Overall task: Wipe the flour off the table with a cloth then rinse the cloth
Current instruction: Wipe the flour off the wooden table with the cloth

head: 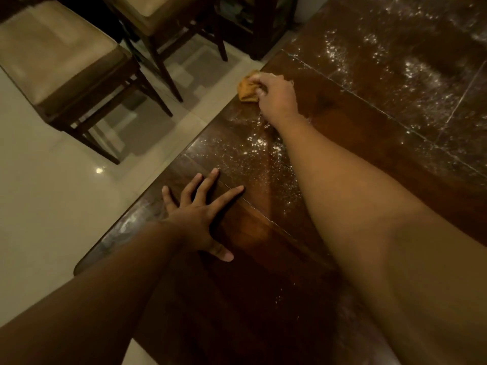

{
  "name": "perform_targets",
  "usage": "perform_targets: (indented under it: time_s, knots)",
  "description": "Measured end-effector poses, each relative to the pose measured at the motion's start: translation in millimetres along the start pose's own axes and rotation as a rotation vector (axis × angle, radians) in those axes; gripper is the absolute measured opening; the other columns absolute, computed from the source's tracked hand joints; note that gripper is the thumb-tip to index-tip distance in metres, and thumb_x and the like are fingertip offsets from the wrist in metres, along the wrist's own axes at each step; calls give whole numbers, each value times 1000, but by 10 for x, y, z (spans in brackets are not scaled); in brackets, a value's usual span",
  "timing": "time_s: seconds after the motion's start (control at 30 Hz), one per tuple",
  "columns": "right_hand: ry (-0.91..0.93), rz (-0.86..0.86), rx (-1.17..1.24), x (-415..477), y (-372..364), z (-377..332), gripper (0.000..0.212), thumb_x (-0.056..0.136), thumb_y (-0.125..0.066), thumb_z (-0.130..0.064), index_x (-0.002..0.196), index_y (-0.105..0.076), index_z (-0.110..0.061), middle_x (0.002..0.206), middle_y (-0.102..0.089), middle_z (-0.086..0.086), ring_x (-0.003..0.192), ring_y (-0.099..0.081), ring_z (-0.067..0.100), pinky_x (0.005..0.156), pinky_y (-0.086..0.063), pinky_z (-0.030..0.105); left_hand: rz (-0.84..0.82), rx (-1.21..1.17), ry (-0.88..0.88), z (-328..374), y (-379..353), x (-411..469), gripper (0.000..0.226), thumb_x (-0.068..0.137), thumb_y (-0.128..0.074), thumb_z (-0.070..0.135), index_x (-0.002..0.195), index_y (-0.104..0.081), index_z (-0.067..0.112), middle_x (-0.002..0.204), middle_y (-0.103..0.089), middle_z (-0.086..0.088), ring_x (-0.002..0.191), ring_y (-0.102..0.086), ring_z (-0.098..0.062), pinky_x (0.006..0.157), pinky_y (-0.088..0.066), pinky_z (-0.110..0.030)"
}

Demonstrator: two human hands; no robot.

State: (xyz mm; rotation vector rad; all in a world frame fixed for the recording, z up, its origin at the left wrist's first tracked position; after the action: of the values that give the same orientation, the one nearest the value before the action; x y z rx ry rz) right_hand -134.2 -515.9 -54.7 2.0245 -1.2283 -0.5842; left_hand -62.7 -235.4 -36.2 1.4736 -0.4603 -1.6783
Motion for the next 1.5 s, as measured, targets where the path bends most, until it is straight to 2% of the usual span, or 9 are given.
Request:
perform_targets:
  time_s: [0.2, 0.37, 0.57, 0.77, 0.97, 1.13, 1.33, 1.43, 1.5]
  knots:
    - [285, -490, 14, -478, -269, -323, 38, 92, -62, -1, 108, -76, -32, 138, -58, -2, 118, -52, 11, 98, -41, 21, -14, -2, -1, 4, 3, 10, 129, 39, -72, 82, 126, 23, 72, 143, 48, 13, 134, 40, -27, 92, 17, -79]
    - [-15, 34, 104, -542, -265, -156, 37, 91, -59, 1, 112, -76, -25, 135, -63, 1, 123, -56, 20, 105, -37, 24, -14, -11, -15, -12, 14, 11, 129, 38, -70, 84, 127, 23, 71, 145, 46, 13, 135, 39, -28, 91, 15, -80]
    - [342, -493, 49, -1008, -504, -298, 38, 91, -61, 0, 110, -76, -29, 138, -62, -5, 135, -49, 15, 118, -33, 38, -41, 21, 6, -8, 17, 27, 134, 38, -68, 87, 129, 28, 66, 149, 41, 8, 135, 39, -29, 91, 15, -80]
    - [199, -187, -230, -817, -500, -670, 41, 99, -51, -9, 133, -62, -29, 143, -53, 2, 130, -46, 19, 110, -30, 33, -52, 40, -1, -30, -11, 24, 132, 41, -65, 88, 127, 32, 64, 147, 43, 9, 134, 41, -28, 90, 15, -81]
    - [481, -738, -171, -1042, -789, -948, 42, 96, -56, -5, 125, -69, -34, 149, -51, -7, 143, -37, 14, 123, -19, 36, -164, 47, 14, -57, 16, 50, 129, 50, -65, 84, 138, 23, 52, 153, 32, -1, 137, 35, -36, 91, 17, -80]
    - [36, -127, 11, -1047, -614, -631, 35, 94, -60, -3, 118, -74, -24, 143, -58, 1, 137, -47, 21, 118, -30, 30, -148, 41, -70, -99, 9, 48, 129, 53, -64, 84, 132, 34, 54, 136, 57, 5, 129, 47, -29, 86, 20, -80]
    - [79, -404, -15, -1515, -383, -483, 35, 91, -61, 3, 109, -77, -24, 136, -63, -1, 134, -50, 16, 111, -33, 12, -40, -39, -342, -445, -84, -60, 96, 86, -51, 59, 147, 20, 37, 152, 35, 11, 140, 32, -14, 104, 25, -62]
    - [-193, -127, 47, -1533, -175, -240, 39, 92, -61, 2, 108, -75, -30, 140, -59, -1, 122, -57, 13, 99, -52, 24, 37, -27, -448, -728, -171, -165, 90, 89, -45, 58, 147, 21, 37, 153, 30, 20, 141, 26, -4, 112, 22, -47]
    - [-276, 117, -103, -1577, -284, -288, 37, 97, -55, -1, 120, -71, -26, 148, -51, 2, 134, -47, 18, 116, -37, 32, 38, -28, -442, -751, -176, -189, 90, 89, -42, 60, 147, 22, 35, 153, 29, 19, 141, 27, -4, 113, 21, -45]
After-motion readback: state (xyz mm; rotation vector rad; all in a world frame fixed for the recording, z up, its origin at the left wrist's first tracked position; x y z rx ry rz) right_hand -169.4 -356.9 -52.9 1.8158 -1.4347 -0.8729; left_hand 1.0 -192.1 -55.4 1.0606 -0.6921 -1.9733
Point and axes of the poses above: each hand's wrist, its own x-axis towards the middle knuckle, its own y-axis out of the back of the hand, z = x × y, the point moved 1 cm from there along x, towards the middle knuckle
